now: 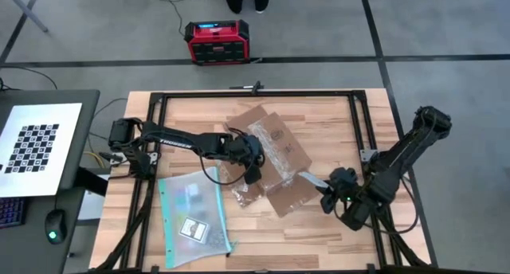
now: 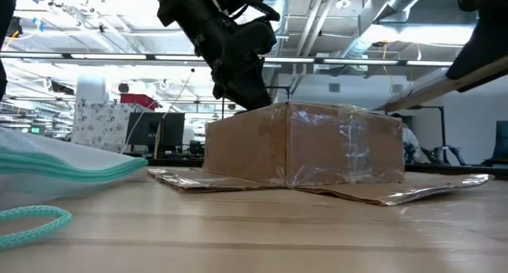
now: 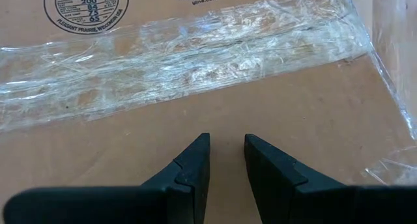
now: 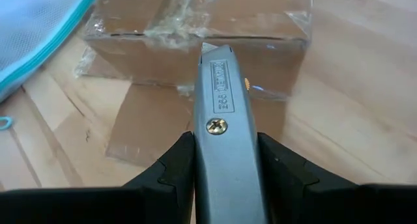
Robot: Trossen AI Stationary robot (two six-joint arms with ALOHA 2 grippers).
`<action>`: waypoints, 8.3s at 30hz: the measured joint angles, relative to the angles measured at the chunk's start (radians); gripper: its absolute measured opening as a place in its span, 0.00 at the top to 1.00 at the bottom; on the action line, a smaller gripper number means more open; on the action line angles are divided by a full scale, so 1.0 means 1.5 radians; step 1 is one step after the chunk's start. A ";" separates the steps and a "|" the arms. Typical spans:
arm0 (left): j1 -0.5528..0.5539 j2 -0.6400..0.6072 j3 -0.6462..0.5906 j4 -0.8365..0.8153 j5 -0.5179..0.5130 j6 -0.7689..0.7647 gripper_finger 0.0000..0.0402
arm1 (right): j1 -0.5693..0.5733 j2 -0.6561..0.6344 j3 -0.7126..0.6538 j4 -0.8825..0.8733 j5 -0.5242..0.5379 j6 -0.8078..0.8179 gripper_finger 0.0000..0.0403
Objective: Unpack boxes
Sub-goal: Break down the cardboard box until it is fully flat
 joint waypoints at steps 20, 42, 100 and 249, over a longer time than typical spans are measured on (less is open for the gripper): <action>-0.003 0.000 0.000 0.001 -0.001 -0.010 0.80 | -0.027 0.001 0.000 0.009 -0.023 -0.054 0.70; -0.005 0.002 -0.001 0.032 0.014 -0.023 0.80 | -0.134 0.066 0.001 0.103 -0.015 -0.164 0.70; -0.018 0.001 -0.001 0.012 0.020 0.001 0.80 | -0.185 0.075 0.022 0.098 -0.023 -0.243 0.70; -0.018 -0.002 0.002 -0.003 0.018 0.025 0.80 | -0.343 0.142 0.031 0.315 -0.045 -0.534 0.70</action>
